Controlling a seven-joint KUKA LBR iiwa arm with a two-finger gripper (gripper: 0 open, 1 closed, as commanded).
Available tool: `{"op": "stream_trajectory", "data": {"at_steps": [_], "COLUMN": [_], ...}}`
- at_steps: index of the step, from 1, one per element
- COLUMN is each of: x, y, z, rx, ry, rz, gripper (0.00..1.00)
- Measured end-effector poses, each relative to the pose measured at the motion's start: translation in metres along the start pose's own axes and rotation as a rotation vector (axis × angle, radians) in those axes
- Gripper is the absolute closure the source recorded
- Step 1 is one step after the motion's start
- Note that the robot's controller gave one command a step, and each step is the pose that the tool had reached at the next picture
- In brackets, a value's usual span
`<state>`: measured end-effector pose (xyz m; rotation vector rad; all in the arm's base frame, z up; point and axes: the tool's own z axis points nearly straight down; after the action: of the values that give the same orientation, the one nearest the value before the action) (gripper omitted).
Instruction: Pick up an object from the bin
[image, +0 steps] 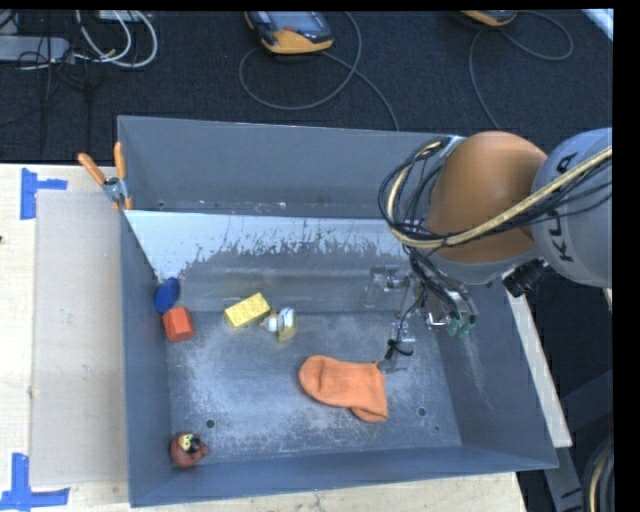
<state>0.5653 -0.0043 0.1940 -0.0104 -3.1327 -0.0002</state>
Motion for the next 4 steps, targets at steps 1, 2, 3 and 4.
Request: {"op": "stream_trajectory", "data": {"at_steps": [1,2,3,4], "x": [-0.001,0.014,0.04,0.03], "y": [0.0,0.004,0.01,0.005], "z": [-0.005,0.065,0.081,0.061], "rx": [0.0,-0.001,0.0,-0.001], "ry": [-0.008,-0.007,0.006,-0.006], "rz": [0.0,-0.01,0.094,0.013], "gripper": [0.0,0.0,0.0,0.0]}}
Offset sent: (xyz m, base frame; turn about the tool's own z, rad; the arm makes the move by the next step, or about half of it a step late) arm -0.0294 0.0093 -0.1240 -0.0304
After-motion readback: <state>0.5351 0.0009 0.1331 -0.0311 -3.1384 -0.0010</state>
